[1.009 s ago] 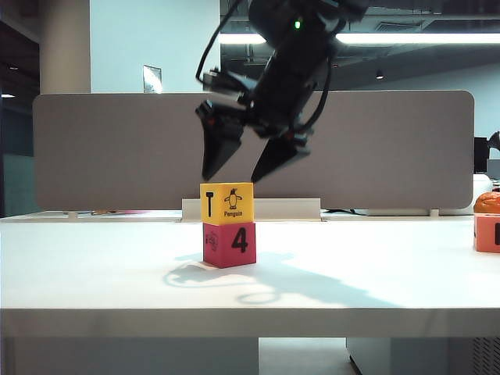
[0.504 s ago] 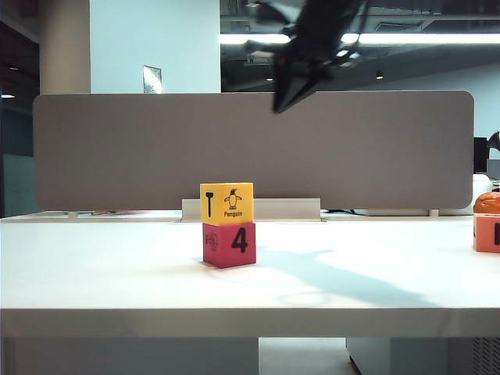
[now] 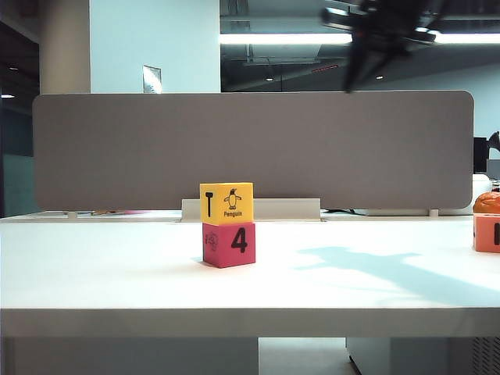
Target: Stack one letter block on top of another letter block.
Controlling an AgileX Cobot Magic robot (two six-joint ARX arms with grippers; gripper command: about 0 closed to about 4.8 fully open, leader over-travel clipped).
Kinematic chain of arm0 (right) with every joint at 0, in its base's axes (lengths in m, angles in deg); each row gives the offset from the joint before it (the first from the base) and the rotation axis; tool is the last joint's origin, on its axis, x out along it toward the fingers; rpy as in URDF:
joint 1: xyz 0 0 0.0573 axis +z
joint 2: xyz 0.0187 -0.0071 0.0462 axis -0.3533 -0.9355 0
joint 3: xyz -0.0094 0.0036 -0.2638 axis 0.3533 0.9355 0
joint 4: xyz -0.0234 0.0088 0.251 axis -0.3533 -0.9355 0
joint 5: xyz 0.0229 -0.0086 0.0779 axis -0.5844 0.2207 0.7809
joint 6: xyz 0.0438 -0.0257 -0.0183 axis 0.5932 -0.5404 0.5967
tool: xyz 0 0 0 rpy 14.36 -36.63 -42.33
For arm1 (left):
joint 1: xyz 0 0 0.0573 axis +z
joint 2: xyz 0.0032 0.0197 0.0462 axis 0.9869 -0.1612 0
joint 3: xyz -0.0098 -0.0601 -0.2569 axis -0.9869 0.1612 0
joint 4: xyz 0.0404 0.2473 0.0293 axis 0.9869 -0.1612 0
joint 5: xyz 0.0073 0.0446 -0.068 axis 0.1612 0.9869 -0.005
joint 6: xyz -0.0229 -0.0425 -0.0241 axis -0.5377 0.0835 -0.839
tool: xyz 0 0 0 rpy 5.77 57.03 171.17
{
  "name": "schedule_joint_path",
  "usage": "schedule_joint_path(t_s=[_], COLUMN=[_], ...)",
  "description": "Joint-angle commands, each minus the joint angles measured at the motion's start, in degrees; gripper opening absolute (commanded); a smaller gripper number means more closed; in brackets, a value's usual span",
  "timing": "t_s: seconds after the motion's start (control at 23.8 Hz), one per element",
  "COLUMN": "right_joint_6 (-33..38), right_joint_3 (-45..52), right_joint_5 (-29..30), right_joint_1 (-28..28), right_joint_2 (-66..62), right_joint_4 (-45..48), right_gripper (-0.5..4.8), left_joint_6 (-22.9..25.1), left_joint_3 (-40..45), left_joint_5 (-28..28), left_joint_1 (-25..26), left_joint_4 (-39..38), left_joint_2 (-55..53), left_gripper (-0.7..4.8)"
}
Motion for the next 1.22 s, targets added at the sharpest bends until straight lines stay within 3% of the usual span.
schedule_joint_path(t_s=[0.04, 0.17, 0.46, 0.76, 1.22], right_joint_6=[2.58, 5.81, 6.78, 7.82, 17.09], right_joint_3=[9.53, 19.32, 31.23, 37.73, 48.54], right_joint_5=[0.7, 0.9, -2.14, -3.45, -4.5], right_joint_1=[-2.89, -5.68, -7.74, -7.74, -7.78], right_joint_2=[6.78, 14.08, 26.08, 34.03, 48.17], right_joint_4=[6.91, 13.7, 20.7, 20.04, 18.14], right_gripper=[-0.02, -0.01, -0.01, -0.01, -0.01], left_joint_6=[0.07, 0.04, 0.04, 0.04, 0.04], left_joint_3=[-0.24, -0.24, -0.24, -0.24, -0.24], left_joint_5=[0.13, 0.02, -0.04, -0.04, -0.02], left_joint_1=[0.07, 0.07, 0.07, 0.07, 0.07], left_joint_4=[0.17, 0.11, 0.11, 0.11, 0.13], left_joint_2=[-0.04, -0.04, -0.04, -0.04, -0.04], left_gripper=[-0.05, -0.06, -0.05, -0.05, -0.05])
